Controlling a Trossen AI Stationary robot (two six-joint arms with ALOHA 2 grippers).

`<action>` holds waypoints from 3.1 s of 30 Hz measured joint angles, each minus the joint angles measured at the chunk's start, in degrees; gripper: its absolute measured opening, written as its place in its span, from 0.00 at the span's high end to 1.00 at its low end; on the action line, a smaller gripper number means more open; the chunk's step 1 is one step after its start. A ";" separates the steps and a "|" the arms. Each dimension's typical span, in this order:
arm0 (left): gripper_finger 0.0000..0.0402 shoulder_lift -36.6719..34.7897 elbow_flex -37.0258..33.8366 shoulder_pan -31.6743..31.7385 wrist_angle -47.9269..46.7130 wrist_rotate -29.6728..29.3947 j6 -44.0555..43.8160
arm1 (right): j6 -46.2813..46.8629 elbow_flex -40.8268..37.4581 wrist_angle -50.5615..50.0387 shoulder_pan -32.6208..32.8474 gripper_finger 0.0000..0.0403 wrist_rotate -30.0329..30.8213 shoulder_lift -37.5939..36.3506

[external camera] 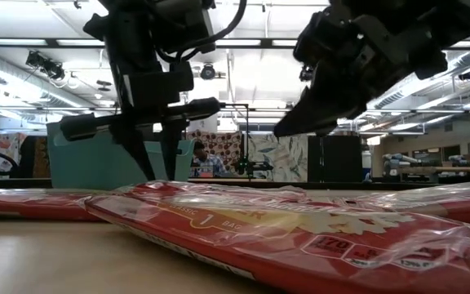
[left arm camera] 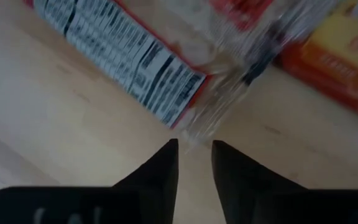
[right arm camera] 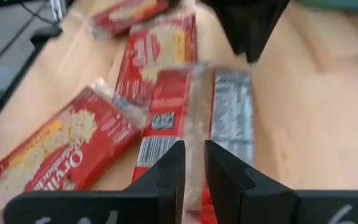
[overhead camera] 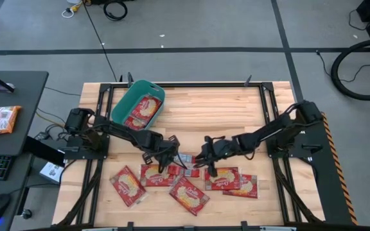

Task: Sort popcorn bags into baskets
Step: Put the red popcorn bag into the green bin

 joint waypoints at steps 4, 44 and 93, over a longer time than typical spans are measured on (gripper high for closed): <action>0.74 0.00 0.00 -0.27 -0.36 1.19 -1.04 | 2.45 0.83 -1.19 1.46 0.84 0.40 1.76; 0.80 -0.11 -7.32 -5.56 16.94 -9.04 -4.16 | 5.03 0.55 6.57 2.65 0.84 2.50 12.93; 0.80 0.11 -7.19 1.72 20.23 9.92 -24.36 | -14.23 12.09 -8.26 11.79 0.32 21.51 15.21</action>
